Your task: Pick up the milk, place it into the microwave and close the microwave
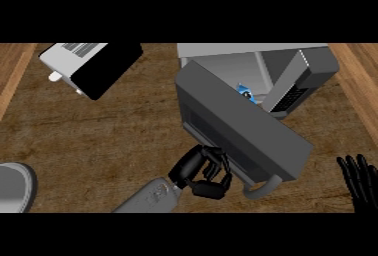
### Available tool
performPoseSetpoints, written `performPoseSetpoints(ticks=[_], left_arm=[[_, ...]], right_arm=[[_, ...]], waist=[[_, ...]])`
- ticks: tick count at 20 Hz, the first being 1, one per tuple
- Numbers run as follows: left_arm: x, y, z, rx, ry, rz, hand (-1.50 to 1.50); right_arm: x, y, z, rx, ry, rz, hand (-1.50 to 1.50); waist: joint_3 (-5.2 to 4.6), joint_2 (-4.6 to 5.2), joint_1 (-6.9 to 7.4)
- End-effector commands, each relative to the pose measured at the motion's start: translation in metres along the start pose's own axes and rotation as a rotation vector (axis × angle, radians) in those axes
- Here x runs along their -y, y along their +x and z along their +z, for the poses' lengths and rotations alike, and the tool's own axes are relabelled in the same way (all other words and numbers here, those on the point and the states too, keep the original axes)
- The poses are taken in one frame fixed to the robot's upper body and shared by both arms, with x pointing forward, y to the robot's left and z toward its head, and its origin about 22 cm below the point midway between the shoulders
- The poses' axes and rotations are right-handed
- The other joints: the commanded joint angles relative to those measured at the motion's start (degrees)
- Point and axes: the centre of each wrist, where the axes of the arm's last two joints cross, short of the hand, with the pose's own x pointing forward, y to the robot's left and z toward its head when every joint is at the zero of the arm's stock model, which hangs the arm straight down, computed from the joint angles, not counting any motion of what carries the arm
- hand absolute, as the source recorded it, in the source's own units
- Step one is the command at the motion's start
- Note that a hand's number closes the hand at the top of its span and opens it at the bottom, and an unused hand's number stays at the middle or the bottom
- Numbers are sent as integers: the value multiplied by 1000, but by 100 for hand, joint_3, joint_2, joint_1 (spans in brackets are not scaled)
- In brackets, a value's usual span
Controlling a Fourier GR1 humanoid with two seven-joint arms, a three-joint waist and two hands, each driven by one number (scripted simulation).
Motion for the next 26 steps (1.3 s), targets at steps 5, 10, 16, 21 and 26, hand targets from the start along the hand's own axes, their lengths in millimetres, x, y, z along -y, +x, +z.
performPoseSetpoints(ticks=[5, 10, 16, 21, 26], left_arm=[[15, 23, -19, 63, 58, 63, 150], [10, 36, -34, 98, 135, 92, 150], [0, 42, -44, 66, 346, 106, 150], [-10, 57, -64, 60, 404, 92, -150], [-18, 56, -70, -5, 485, 103, -150]], right_arm=[[0, 22, -21, 33, 75, -58, -150], [-4, 41, -33, 43, 155, -49, -150], [9, 55, -45, 53, 193, 0, -150], [18, 65, -62, 92, 204, 19, -150], [45, 100, -87, 189, 200, 288, -150]], waist=[[-7, 61, -261], [-21, 87, -496], [-18, 128, -629], [-10, 187, -795], [-18, 195, -923]])
